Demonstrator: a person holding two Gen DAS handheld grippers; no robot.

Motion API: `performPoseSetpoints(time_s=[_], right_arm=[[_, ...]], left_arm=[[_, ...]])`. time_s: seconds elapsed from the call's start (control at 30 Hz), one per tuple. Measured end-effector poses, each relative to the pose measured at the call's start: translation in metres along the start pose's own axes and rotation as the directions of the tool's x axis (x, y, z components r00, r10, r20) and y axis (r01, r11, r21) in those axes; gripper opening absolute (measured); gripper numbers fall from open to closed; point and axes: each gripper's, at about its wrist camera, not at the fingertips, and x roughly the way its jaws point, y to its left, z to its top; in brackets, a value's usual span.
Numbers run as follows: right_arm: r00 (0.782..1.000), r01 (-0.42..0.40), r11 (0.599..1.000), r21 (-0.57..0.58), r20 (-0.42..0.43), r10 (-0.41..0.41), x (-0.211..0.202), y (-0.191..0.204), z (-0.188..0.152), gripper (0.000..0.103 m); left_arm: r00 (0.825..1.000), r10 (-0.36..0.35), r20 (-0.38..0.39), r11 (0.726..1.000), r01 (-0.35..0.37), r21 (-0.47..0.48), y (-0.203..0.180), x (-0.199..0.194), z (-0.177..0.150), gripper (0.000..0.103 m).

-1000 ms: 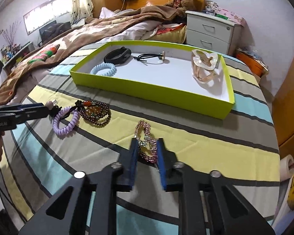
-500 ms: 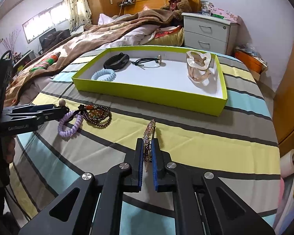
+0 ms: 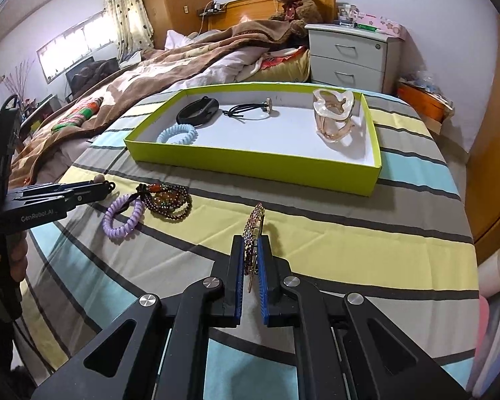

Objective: Organize jewelry
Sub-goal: 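Close the left gripper on the grey bear-head hair tie and lift it, then release the bear tie from the left gripper in the box while the right releases the pink clip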

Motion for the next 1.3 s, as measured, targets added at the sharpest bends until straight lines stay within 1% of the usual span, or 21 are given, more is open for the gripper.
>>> performPoseSetpoints(time_s=[0.27, 0.57, 0.9, 1.0, 1.17, 1.3], right_arm=[[1.000, -0.001, 1.000, 0.003, 0.020, 0.001, -0.007, 0.002, 0.003, 0.008], [0.998, 0.005, 1.000, 0.009, 0.058, -0.006, -0.020, 0.002, 0.011, 0.008], [0.994, 0.012, 0.999, 0.032, 0.109, -0.015, -0.032, -0.003, 0.031, 0.008], [0.992, 0.020, 0.999, 0.039, 0.123, -0.025, -0.033, -0.005, 0.038, 0.008], [0.990, 0.030, 0.998, 0.055, 0.133, -0.038, -0.028, -0.010, 0.053, 0.008], [0.991, 0.030, 0.997, 0.077, 0.127, -0.040, -0.020, -0.017, 0.061, 0.008]], left_arm=[[1.000, 0.004, 0.027, 1.000, -0.004, -0.007, 0.002, -0.012, 0.002, 0.029], [0.998, -0.007, 0.061, 1.000, 0.007, -0.005, -0.001, -0.027, 0.012, 0.029], [0.994, -0.047, 0.096, 0.999, 0.045, 0.022, -0.014, -0.037, 0.035, 0.029], [0.992, -0.069, 0.103, 0.997, 0.067, 0.026, -0.019, -0.037, 0.045, 0.029], [0.988, -0.105, 0.115, 0.994, 0.102, 0.036, -0.029, -0.031, 0.064, 0.029], [0.986, -0.133, 0.104, 0.991, 0.130, 0.044, -0.039, -0.021, 0.077, 0.029]])
